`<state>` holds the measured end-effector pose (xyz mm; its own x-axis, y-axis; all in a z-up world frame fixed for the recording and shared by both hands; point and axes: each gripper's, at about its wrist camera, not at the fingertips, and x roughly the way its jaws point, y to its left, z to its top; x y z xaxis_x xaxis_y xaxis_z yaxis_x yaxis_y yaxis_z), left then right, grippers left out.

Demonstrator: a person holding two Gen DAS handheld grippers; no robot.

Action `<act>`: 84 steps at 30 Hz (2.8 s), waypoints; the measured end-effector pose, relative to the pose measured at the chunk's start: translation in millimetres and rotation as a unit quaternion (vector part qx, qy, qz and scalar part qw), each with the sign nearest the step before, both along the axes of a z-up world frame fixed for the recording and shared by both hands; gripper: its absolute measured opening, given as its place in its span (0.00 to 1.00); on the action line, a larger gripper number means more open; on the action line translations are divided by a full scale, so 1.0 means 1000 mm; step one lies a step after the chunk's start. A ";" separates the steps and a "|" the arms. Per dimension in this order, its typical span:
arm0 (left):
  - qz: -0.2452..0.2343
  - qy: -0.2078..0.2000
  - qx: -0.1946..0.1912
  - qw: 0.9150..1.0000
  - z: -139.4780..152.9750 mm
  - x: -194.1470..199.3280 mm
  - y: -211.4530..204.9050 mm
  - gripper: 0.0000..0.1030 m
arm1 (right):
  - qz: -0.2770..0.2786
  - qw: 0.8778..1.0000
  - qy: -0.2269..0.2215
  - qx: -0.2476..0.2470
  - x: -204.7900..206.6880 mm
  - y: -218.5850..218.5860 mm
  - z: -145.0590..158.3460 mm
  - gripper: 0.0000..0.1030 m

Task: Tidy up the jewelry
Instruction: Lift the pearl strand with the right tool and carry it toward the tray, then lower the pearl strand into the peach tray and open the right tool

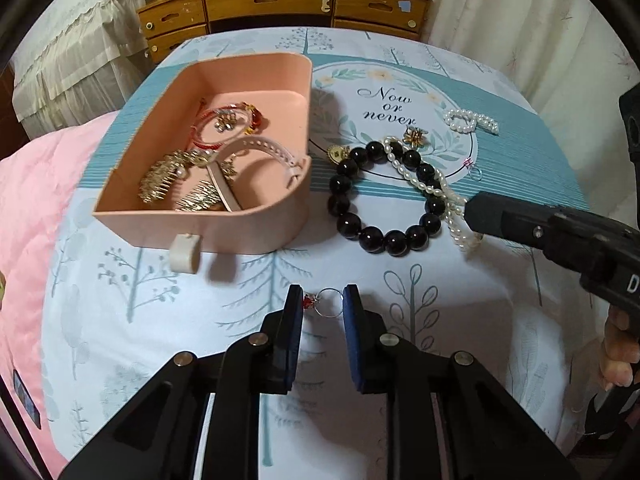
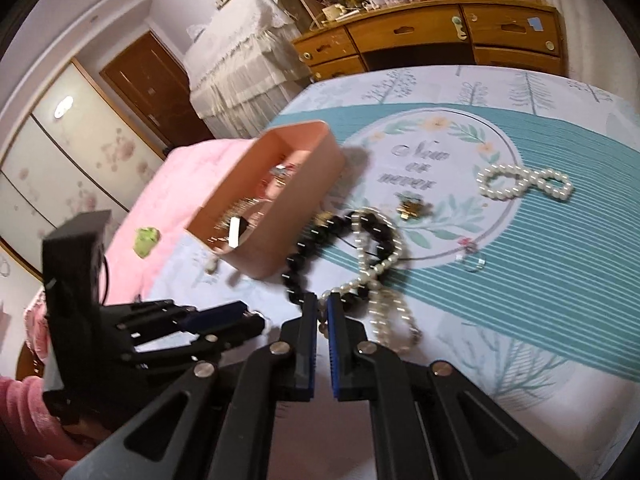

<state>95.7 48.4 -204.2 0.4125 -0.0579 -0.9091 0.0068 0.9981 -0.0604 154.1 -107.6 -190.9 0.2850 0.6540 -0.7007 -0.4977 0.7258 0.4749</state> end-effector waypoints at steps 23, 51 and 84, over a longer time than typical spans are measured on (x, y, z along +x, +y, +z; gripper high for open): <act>-0.046 -0.084 -0.002 0.995 0.108 0.021 0.069 0.18 | 0.001 0.984 -0.143 0.106 0.000 0.063 0.144 0.04; -0.087 -0.069 -0.033 0.993 0.066 0.069 0.113 0.25 | -0.048 0.993 -0.108 0.002 0.031 0.129 0.095 0.05; -0.058 0.070 -0.085 0.992 0.037 0.031 0.072 0.79 | -0.170 0.959 0.003 -0.228 0.015 0.044 0.018 0.73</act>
<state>126.8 120.1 -167.0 0.2649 -0.2554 -0.9299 0.0997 0.9664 -0.2370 169.4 -63.7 -172.5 0.4218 0.1494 -0.8943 -0.1935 0.9784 0.0723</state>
